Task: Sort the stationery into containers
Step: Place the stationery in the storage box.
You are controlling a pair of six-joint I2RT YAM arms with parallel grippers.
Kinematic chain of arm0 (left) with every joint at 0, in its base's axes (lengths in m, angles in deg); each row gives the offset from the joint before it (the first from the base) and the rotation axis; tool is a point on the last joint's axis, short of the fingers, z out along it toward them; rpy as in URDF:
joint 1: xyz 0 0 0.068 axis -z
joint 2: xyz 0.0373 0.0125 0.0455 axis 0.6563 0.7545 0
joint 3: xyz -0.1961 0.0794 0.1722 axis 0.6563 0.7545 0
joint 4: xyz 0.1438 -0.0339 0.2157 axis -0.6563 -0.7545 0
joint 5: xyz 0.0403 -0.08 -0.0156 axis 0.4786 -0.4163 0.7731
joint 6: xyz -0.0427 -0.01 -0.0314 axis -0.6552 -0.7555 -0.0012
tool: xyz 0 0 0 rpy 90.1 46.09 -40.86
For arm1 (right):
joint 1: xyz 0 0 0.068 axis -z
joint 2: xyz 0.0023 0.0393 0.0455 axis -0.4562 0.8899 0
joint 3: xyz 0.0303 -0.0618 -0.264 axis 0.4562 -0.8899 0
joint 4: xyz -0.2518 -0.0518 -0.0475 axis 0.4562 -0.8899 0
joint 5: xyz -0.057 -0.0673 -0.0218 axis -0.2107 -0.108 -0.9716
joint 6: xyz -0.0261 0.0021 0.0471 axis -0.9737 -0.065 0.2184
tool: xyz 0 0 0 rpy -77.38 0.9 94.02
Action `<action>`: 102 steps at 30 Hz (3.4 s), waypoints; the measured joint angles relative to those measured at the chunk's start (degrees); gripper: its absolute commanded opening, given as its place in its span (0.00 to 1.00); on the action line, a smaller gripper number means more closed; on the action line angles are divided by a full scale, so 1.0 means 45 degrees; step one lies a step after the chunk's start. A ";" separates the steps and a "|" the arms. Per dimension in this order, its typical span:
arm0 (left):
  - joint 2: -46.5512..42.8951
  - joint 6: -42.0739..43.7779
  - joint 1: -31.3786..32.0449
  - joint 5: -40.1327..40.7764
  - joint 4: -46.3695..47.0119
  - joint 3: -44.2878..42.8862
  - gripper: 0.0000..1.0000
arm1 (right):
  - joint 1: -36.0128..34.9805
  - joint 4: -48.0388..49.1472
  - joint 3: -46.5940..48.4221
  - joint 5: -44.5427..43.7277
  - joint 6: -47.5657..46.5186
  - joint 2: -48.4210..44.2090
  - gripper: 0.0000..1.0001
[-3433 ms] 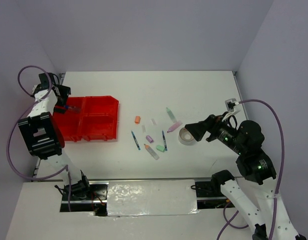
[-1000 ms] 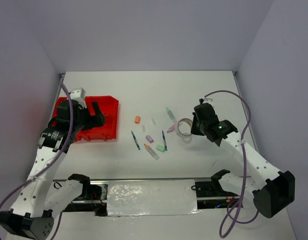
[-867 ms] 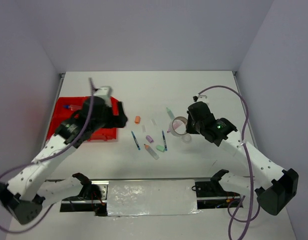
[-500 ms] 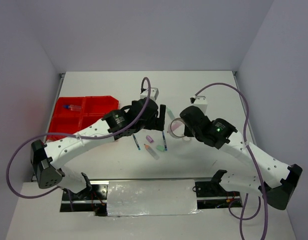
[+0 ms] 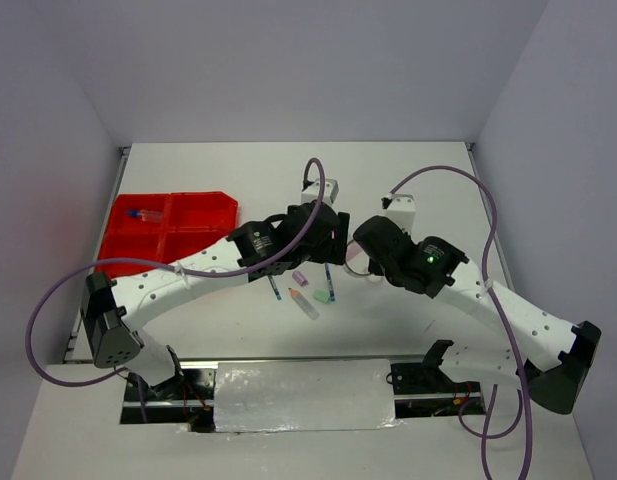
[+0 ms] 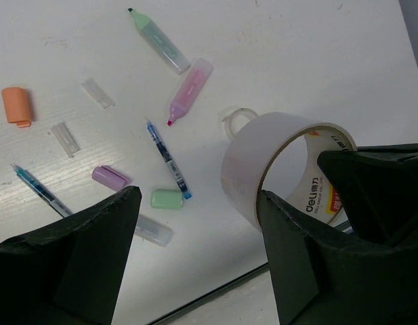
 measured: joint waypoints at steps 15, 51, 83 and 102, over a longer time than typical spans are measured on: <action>0.1273 -0.0053 0.0228 -0.0661 0.0631 -0.0204 0.46 | -0.0039 0.0024 0.0000 0.0068 -0.0102 -0.0034 0.00; 0.1783 0.0520 -1.0273 -0.0316 -0.0840 -0.0787 0.00 | 0.0272 0.0189 -0.0267 -0.0350 -0.0413 -0.4415 0.91; 0.2793 0.0991 -1.3644 -0.1433 -0.0423 0.1345 0.41 | 0.0442 0.0432 -0.0860 -0.0228 -0.1107 -0.3808 0.92; 0.0724 0.1345 -1.3401 -0.2885 -0.0355 0.1195 1.00 | 0.2846 0.2429 -0.3143 0.2059 -0.1729 -0.2914 0.90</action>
